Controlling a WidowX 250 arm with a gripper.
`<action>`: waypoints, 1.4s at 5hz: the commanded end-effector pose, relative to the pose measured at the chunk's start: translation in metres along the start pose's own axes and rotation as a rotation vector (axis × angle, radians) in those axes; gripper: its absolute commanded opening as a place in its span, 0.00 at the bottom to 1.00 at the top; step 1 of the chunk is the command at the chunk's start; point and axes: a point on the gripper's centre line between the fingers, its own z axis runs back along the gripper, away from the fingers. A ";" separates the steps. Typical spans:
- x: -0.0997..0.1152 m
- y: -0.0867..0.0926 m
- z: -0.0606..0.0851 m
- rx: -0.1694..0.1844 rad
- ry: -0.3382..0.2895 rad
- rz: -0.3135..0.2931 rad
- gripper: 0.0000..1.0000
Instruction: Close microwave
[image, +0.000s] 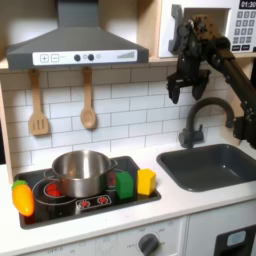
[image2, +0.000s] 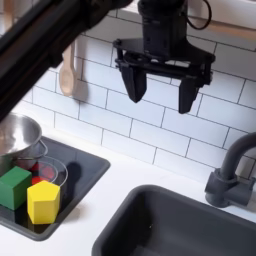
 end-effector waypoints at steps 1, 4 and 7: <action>0.008 -0.002 0.002 -0.006 -0.014 0.009 1.00; 0.007 0.001 0.003 0.018 -0.005 0.004 1.00; 0.007 0.002 0.002 0.020 -0.002 0.004 1.00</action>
